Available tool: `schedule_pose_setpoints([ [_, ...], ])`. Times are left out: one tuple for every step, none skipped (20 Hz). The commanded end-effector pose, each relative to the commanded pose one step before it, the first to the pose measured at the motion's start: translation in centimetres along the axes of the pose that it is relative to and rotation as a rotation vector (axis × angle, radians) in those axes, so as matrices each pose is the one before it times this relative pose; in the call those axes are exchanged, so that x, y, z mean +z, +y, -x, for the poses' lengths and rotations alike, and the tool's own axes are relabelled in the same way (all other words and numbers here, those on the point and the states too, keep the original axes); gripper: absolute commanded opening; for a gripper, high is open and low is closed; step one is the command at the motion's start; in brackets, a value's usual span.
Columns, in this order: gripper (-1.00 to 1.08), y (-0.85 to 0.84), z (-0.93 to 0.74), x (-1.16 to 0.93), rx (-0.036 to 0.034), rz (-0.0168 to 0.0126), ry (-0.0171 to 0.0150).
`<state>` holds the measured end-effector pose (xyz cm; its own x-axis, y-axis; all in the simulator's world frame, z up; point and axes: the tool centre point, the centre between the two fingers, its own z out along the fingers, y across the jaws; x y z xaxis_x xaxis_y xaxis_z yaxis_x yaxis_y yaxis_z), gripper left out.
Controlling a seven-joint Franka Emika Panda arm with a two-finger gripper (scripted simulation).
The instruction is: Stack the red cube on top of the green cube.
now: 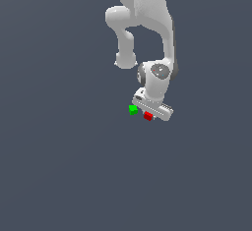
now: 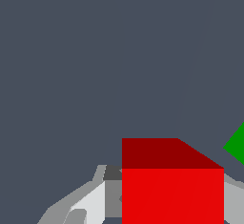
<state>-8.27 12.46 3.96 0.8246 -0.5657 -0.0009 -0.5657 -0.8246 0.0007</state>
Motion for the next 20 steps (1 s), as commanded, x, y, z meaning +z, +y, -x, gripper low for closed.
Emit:
schedule_pose_setpoints([
  [-1.00,-0.003,-0.001,-1.309,-0.00003,-0.00111,0.00099],
  [-1.00,0.014,0.013,-0.631,0.00000,0.00000,0.00000],
  [-1.00,0.012,0.010,-0.688,0.00000,0.00000,0.00000],
  [-1.00,0.023,-0.012,-0.723,0.00044,0.00017,-0.00011],
  [-1.00,0.002,0.001,-0.710,0.00000,0.00000,0.00000],
  [-1.00,-0.002,-0.003,-0.665,0.00000,0.00000,0.00000],
  [-1.00,-0.004,-0.005,-0.617,0.00000,0.00000,0.00000],
  [-1.00,-0.005,-0.005,-0.565,0.00000,0.00000,0.00000],
  [-1.00,-0.004,-0.005,-0.510,0.00000,0.00000,0.00000],
  [-1.00,-0.004,-0.005,-0.454,0.00000,0.00000,0.00000],
  [-1.00,-0.004,-0.005,-0.396,0.00000,0.00000,0.00000],
  [-1.00,-0.005,-0.005,-0.338,0.00000,0.00000,0.00000],
  [-1.00,-0.006,-0.006,-0.279,0.00000,0.00000,0.00000],
  [-1.00,-0.007,-0.007,-0.219,0.00000,0.00000,0.00000],
  [-1.00,-0.009,-0.009,-0.158,0.00000,0.00000,0.00000],
  [-1.00,-0.010,-0.010,-0.097,0.00000,0.00000,0.00000],
  [-1.00,-0.012,-0.011,-0.036,0.00000,0.00000,0.00000],
  [-1.00,-0.014,-0.013,0.026,0.00000,0.00000,0.00000],
  [-1.00,-0.015,-0.014,0.088,0.00000,0.00000,0.00000],
  [-1.00,-0.014,-0.012,0.123,0.00000,0.00000,0.00000],
])
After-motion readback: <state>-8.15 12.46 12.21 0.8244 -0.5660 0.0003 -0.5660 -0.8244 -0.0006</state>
